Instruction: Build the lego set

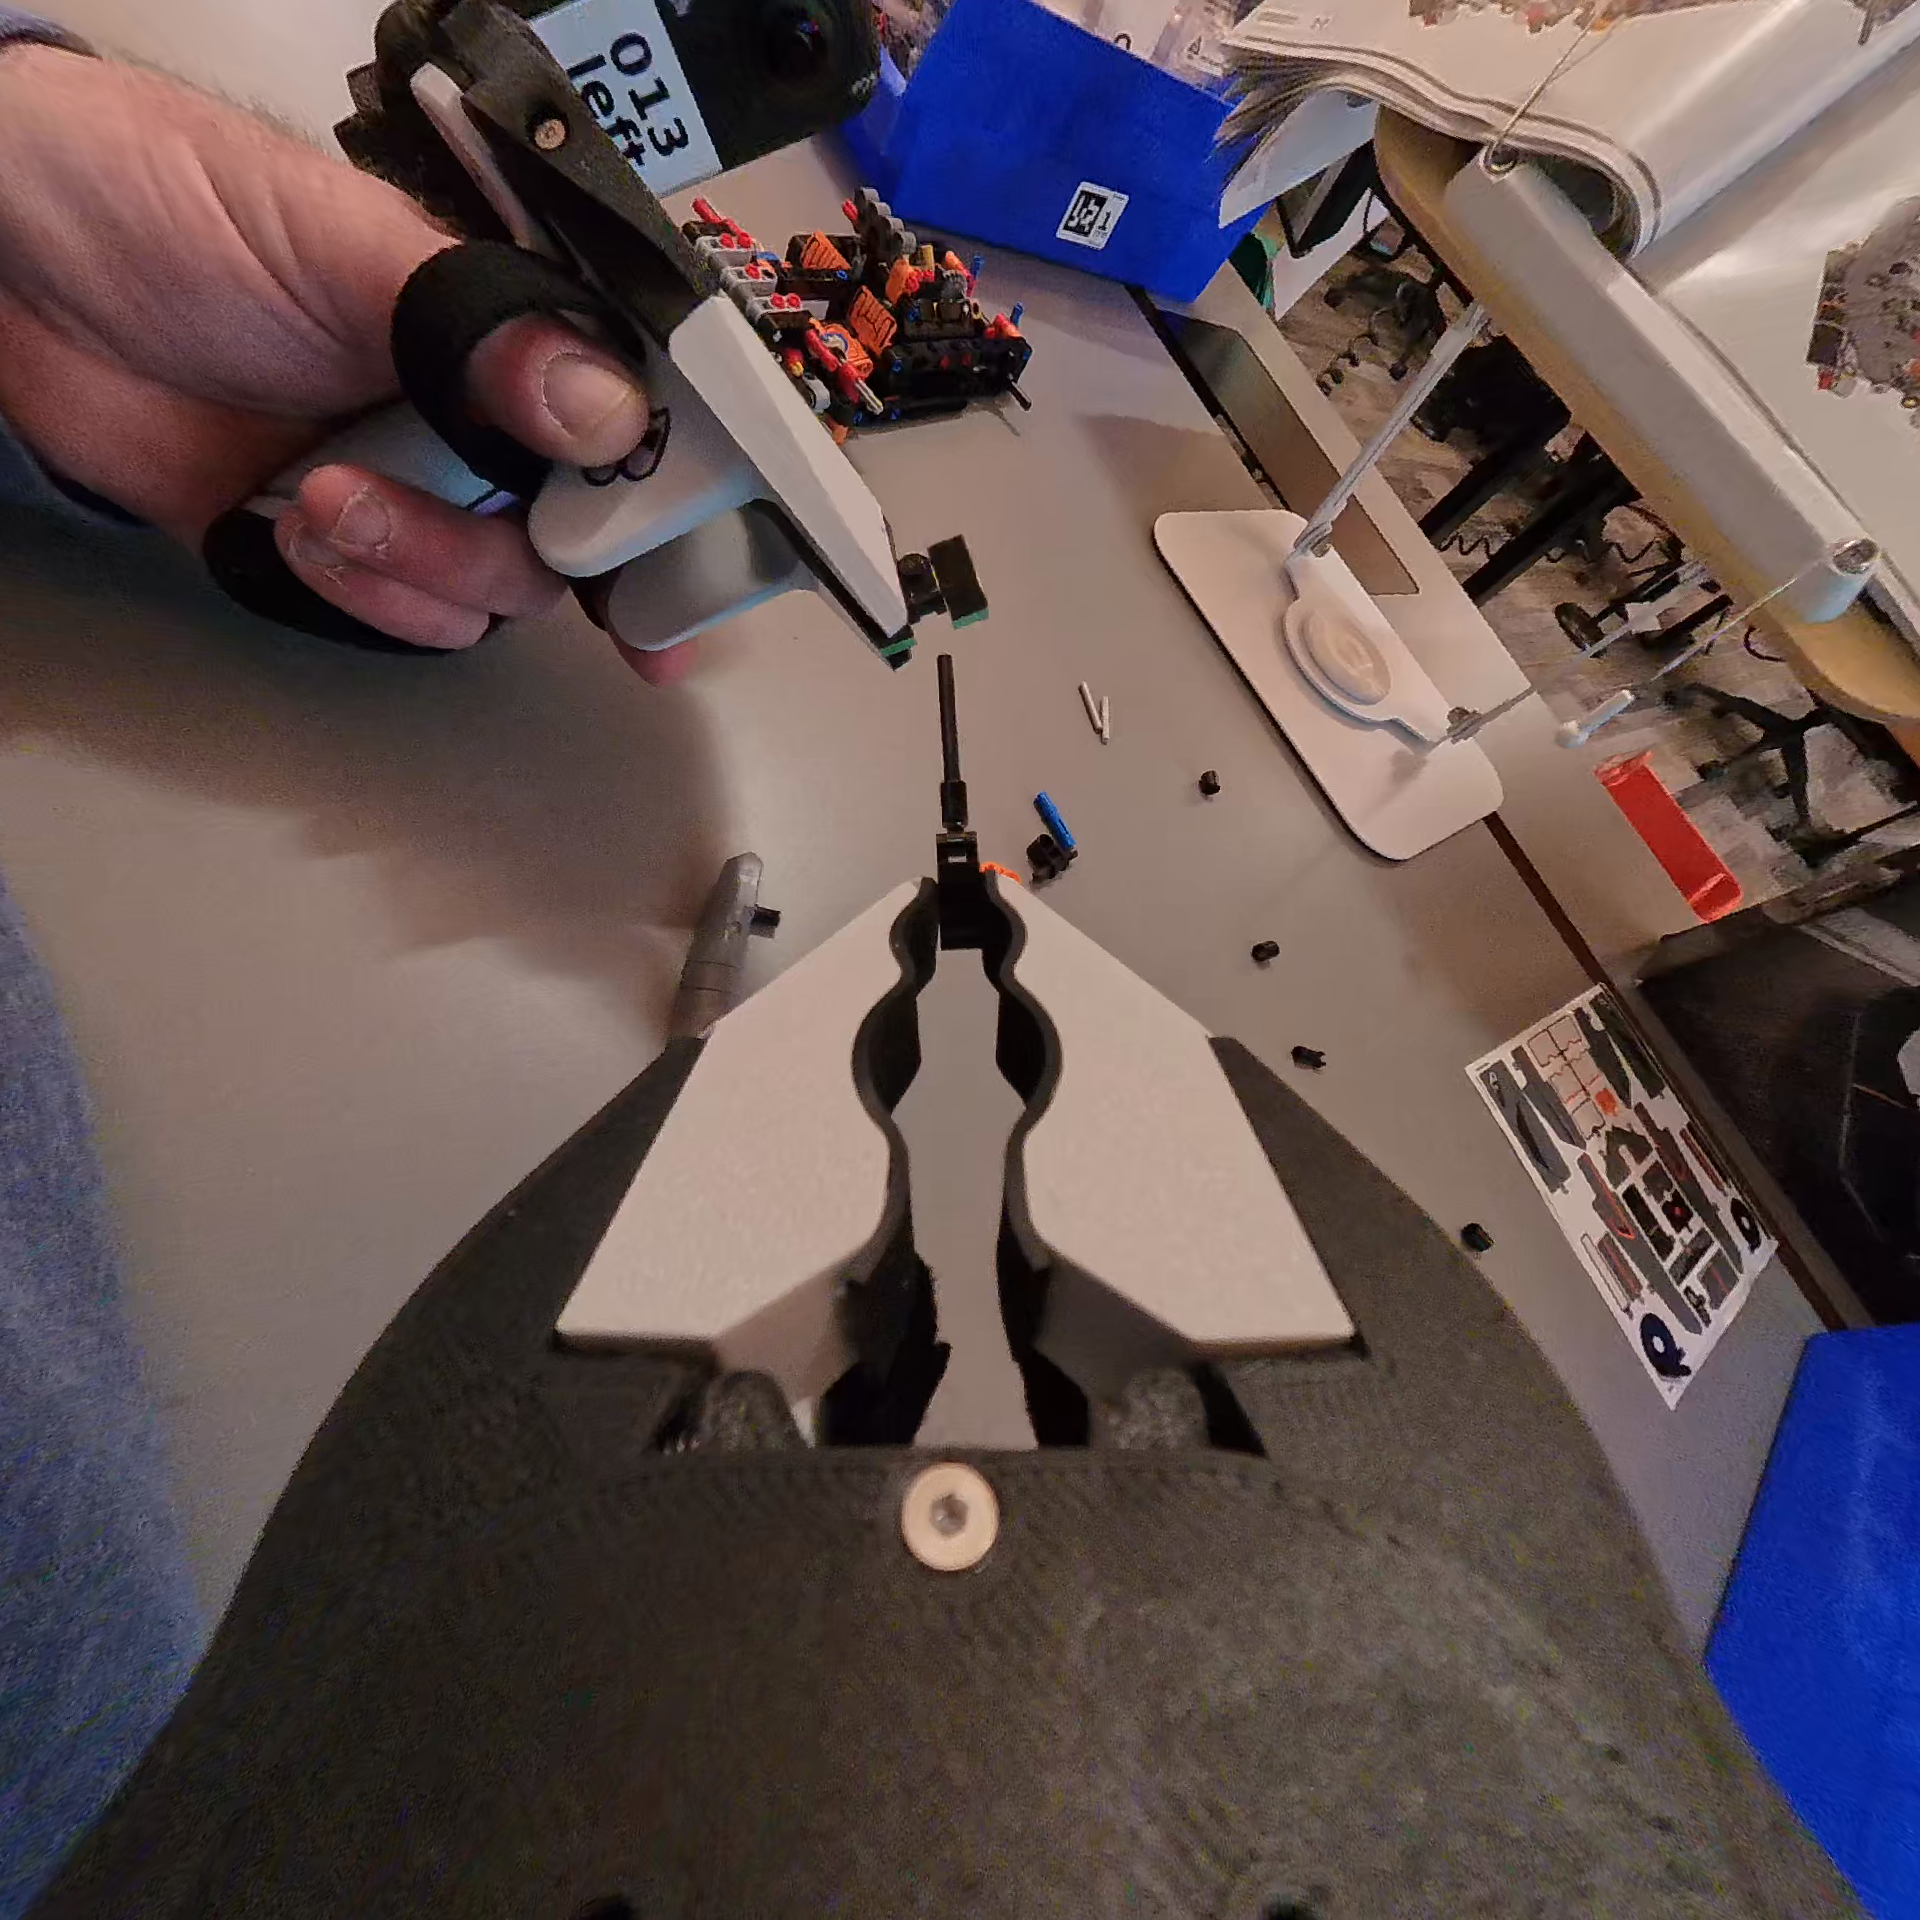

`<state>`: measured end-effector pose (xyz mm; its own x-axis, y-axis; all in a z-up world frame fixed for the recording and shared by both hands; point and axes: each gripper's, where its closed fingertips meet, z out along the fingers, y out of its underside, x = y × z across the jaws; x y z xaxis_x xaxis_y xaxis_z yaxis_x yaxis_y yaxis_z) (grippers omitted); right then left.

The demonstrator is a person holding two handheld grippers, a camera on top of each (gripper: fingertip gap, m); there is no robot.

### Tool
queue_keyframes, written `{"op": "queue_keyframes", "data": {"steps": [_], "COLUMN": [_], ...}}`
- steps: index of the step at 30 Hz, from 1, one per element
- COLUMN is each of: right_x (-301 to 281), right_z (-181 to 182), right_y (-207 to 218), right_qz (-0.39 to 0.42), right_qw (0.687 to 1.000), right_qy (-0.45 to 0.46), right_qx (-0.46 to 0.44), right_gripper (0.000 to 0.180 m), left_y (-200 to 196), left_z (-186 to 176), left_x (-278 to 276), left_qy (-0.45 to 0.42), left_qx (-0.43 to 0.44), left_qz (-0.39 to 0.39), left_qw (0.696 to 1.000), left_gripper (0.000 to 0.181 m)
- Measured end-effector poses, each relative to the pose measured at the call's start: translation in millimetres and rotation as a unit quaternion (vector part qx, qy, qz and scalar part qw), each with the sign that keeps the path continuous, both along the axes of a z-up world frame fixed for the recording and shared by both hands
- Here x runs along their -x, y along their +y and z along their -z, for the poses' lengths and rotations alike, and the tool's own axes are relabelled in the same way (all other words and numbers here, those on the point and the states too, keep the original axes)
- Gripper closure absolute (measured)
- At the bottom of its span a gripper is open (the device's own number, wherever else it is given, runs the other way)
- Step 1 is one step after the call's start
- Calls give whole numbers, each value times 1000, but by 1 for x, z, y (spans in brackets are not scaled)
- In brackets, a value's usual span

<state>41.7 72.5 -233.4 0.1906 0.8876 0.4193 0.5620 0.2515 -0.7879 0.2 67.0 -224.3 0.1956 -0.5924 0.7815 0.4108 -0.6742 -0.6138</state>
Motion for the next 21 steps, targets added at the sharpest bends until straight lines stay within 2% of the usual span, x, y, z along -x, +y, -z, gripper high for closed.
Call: {"op": "queue_keyframes", "data": {"steps": [1, 21], "right_x": [0, -1], "right_z": [0, -1], "right_y": [0, 0], "right_qz": [0, 3], "right_qw": [1000, 1000], "right_qy": [-1, -5], "right_qx": [-3, -19], "right_gripper": [174, 174], "left_y": [0, 0], "left_z": [0, 0], "left_x": [0, -1], "left_qy": [0, 0], "left_qx": [0, 0], "left_qz": [0, 1], "left_qw": [1000, 1000], "left_gripper": [177, 177]}}
